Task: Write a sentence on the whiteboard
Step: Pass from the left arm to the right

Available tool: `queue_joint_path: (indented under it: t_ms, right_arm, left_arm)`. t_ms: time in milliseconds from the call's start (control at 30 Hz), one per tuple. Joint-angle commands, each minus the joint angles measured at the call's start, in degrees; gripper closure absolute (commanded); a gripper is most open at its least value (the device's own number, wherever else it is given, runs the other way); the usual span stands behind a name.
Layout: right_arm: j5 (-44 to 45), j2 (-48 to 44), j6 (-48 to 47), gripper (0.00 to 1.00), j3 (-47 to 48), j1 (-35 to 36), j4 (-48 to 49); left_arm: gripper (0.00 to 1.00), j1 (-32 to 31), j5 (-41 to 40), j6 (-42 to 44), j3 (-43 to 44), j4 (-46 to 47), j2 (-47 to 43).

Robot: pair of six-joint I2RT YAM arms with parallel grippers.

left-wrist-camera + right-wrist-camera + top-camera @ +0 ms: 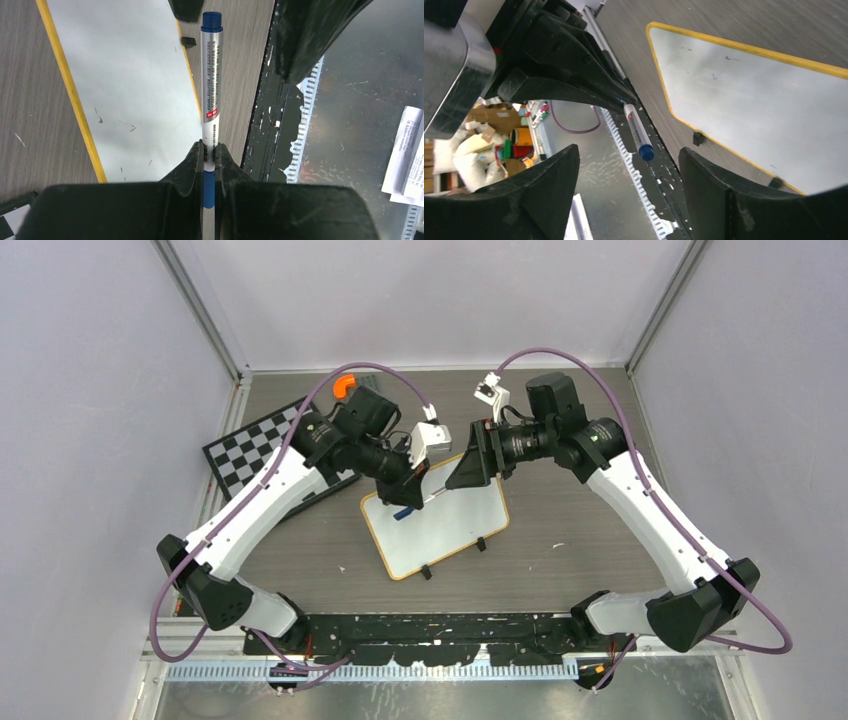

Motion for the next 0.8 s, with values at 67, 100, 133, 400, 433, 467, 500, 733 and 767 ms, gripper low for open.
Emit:
queue_joint_path:
  t_ms: [67, 100, 133, 400, 433, 467, 500, 733, 767]
  right_arm:
    - [-3.4, 0.1, 3.6, 0.38, -1.2, 1.2, 3.5]
    - [-3.4, 0.3, 3.7, 0.4, -1.4, 1.5, 3.6]
    - [-3.1, 0.4, 3.7, 0.42, -1.4, 1.8, 3.7]
    - [-2.3, 1.7, 3.7, 0.59, -0.7, 2.5, 3.7]
    - [-2.3, 1.8, 3.5, 0.62, -0.7, 2.6, 3.6]
    - [-2.3, 1.9, 3.3, 0.67, -0.6, 2.6, 3.5]
    - [-2.3, 1.9, 3.0, 0.77, -0.6, 2.8, 3.4]
    - [-1.5, 1.2, 1.1, 1.0, 1.0, 1.8, 1.1]
    - [-1.8, 1.1, 1.3, 1.0, 1.3, 1.2, 1.1]
  left_arm:
    - [1.0, -1.0, 1.5, 1.3, 3.8, 0.0, -0.6]
    - [1.0, -1.3, 1.4, 1.2, 3.9, 0.1, -0.5]
    - [1.0, -1.5, 1.4, 1.2, 3.9, 0.1, -0.3]
    - [1.0, -2.9, 1.4, 1.9, 4.2, -0.4, 0.0]
    - [1.0, -3.0, 1.4, 1.9, 4.4, -0.4, 0.0]
    - [1.0, -3.0, 1.5, 1.9, 4.4, -0.5, 0.0]
    - [1.0, -2.9, 1.6, 1.9, 4.5, -0.4, 0.0]
    - [0.45, -1.6, 2.2, 4.9, 5.1, -3.5, -1.0]
    - [0.29, -0.7, 3.0, 4.9, 4.1, -2.8, -1.9]
